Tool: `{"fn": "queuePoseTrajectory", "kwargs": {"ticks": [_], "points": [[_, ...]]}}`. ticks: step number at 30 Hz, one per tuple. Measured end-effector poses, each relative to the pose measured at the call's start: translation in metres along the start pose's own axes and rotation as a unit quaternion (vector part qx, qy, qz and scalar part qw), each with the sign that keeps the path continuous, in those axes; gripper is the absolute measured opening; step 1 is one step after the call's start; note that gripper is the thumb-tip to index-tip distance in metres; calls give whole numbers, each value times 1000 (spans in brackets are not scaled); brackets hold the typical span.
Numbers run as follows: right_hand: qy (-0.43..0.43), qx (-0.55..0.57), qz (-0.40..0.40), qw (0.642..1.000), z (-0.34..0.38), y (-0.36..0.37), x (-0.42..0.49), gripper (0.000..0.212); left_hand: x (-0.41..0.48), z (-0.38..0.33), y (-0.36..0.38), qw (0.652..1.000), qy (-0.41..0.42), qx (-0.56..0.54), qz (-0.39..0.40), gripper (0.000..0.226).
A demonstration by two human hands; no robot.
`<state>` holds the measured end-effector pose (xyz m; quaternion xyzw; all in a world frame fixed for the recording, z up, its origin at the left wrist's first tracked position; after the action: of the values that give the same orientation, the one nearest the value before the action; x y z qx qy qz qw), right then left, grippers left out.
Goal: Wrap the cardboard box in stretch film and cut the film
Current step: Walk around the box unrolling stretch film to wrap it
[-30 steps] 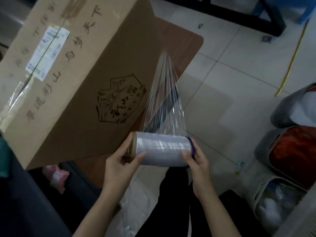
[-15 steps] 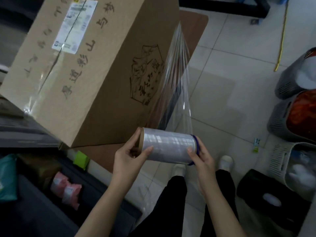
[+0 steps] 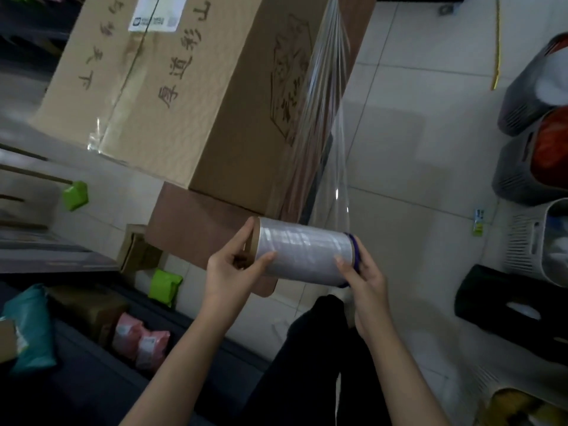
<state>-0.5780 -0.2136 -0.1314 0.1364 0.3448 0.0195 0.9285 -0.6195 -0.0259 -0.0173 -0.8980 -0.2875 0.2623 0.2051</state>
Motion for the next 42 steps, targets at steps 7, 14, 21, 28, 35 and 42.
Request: {"fn": "queuePoseTrajectory", "kwargs": {"ticks": [7,14,21,28,35,42], "points": [[18,2,-32,999,-33,23,-24,46,6,26,-34,999,-8,7,51,63],[28,56,-72,995,-65,85,-40,62,51,45,-85,992,-4,57,110,63],[59,148,-125,979,-103,135,-46,101,88,56,-115,980,9,111,164,65],[35,165,-153,974,-128,153,-46,51,99,62,-130,974,61,126,176,63],[14,202,-214,955,-147,187,-54,54,138,71,-145,943,115,173,262,68],[4,285,-289,914,-180,250,-64,96,168,73,-174,896,196,209,339,68]]}}
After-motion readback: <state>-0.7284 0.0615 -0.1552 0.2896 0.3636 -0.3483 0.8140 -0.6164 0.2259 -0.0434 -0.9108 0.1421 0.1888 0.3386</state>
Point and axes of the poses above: each hand's wrist, its own x-axis towards the middle knuckle, its own y-axis out of the palm, z = x × y, the point moved 4 cm from there along x, towards the middle knuckle, and after that the axes turned 4 degrees about -z, right-handed, at the moved point
